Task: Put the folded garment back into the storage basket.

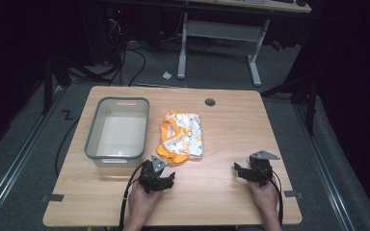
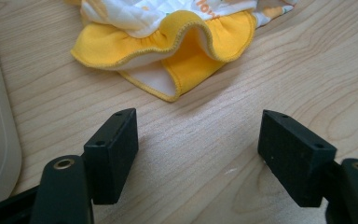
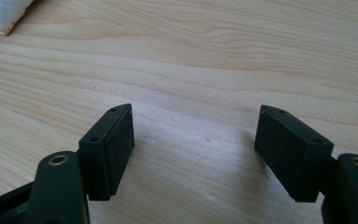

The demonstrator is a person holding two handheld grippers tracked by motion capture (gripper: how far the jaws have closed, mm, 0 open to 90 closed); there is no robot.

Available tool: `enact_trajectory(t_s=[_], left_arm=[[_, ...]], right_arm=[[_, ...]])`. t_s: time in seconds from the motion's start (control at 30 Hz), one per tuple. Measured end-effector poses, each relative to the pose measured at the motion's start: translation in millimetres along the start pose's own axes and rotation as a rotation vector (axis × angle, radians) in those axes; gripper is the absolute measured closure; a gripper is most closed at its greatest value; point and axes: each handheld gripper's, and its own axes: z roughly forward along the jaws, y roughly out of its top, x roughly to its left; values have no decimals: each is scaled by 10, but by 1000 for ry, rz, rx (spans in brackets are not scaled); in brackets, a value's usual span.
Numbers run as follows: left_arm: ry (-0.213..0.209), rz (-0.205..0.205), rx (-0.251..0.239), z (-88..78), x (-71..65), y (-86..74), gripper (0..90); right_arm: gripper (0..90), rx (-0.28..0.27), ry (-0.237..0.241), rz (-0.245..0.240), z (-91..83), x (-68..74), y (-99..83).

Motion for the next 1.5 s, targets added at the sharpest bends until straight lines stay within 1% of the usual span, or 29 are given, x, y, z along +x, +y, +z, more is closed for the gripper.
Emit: enact_trajectory(t_s=[0.5, 0.83, 1.03, 1.13, 1.2, 1.23, 1.37, 1.5], left_arm=[[-3, 2, 4, 2, -1, 2, 274], [0, -8, 4, 6, -4, 5, 268], [-6, 0, 6, 7, -7, 8, 262], [-7, -9, 3, 2, -8, 5, 263], [-18, -30, 2, -5, 3, 7, 251], [-14, -27, 4, -8, -2, 8, 241], [-21, -19, -4, -39, -35, 18, 227], [-27, -22, -17, -74, -54, 42, 226]], right_arm=[[284, 0, -1, 2, 0, -2, 0], [283, 1, -2, 1, 0, -3, 0], [282, 1, -1, 2, 0, -2, 1], [282, 1, -1, 1, 0, -2, 0], [282, 1, -1, 1, 0, -2, 1], [282, 1, -1, 1, 0, -2, 0], [282, 1, 0, 1, 0, -2, 0], [282, 1, 0, 1, 0, -2, 0]])
